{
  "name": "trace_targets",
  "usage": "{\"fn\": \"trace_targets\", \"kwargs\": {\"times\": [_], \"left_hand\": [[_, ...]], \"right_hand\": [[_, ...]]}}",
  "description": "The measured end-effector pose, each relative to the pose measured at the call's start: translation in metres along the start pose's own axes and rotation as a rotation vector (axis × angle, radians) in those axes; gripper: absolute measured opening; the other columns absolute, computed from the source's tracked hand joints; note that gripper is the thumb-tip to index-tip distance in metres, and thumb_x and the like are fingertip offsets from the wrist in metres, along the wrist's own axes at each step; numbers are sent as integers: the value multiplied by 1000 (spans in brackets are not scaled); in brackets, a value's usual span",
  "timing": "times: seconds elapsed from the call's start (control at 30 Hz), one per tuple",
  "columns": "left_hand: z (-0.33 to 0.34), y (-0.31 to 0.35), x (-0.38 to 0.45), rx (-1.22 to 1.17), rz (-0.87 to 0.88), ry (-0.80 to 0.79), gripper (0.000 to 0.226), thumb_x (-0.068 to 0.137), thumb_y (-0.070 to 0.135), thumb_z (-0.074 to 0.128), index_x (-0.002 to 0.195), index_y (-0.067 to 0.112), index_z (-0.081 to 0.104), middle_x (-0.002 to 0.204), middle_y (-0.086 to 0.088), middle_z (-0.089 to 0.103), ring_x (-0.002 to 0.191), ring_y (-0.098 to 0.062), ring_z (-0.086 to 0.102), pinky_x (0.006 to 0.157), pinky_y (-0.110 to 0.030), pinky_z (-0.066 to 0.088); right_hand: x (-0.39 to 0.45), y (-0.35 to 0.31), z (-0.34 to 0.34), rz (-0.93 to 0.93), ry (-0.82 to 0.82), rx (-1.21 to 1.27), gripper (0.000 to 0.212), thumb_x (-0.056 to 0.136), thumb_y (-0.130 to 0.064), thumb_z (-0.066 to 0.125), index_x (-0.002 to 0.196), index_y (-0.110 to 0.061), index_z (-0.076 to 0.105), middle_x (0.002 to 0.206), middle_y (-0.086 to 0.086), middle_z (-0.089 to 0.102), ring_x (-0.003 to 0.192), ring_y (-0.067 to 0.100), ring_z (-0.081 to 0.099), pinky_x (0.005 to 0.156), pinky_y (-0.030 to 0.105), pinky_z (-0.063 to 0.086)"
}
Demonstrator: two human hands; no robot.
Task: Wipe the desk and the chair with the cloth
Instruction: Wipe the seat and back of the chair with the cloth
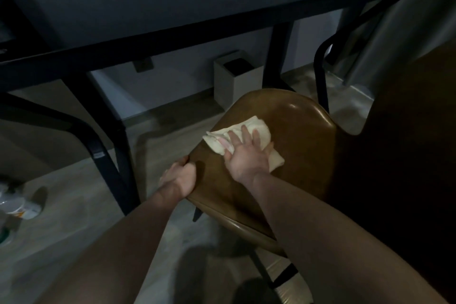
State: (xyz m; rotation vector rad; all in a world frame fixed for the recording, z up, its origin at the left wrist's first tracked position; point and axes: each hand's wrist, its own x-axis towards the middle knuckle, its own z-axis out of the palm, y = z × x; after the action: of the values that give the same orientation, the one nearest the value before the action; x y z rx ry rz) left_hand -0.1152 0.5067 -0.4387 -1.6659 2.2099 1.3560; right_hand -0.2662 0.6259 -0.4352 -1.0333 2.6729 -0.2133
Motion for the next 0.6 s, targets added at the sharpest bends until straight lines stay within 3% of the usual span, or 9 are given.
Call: {"fn": "trace_targets", "kwargs": {"times": [0.23,0.37,0.6], "left_hand": [[5,-3,6,23,38,34,57,102,49,44,159,41,39,162,-6,44,144,-37,43,121,-42,34],[8,-1,5,23,44,27,58,103,48,43,160,39,40,162,-9,44,144,-37,43,121,-43,32],[2,7,-13,9,46,-12,90,74,56,29,162,35,37,164,-10,40,148,-38,38,122,-42,30]], "right_hand": [[53,71,-47,263,-76,2,63,112,-42,29,168,-41,0,177,-4,-12,162,36,-10,114,85,14],[47,70,-44,270,-53,10,63,111,-46,28,167,-40,2,177,-5,-11,162,36,-11,115,84,13],[7,69,-52,185,-176,-40,75,106,-37,43,168,-38,0,177,-6,-5,162,37,-2,120,76,18]]}}
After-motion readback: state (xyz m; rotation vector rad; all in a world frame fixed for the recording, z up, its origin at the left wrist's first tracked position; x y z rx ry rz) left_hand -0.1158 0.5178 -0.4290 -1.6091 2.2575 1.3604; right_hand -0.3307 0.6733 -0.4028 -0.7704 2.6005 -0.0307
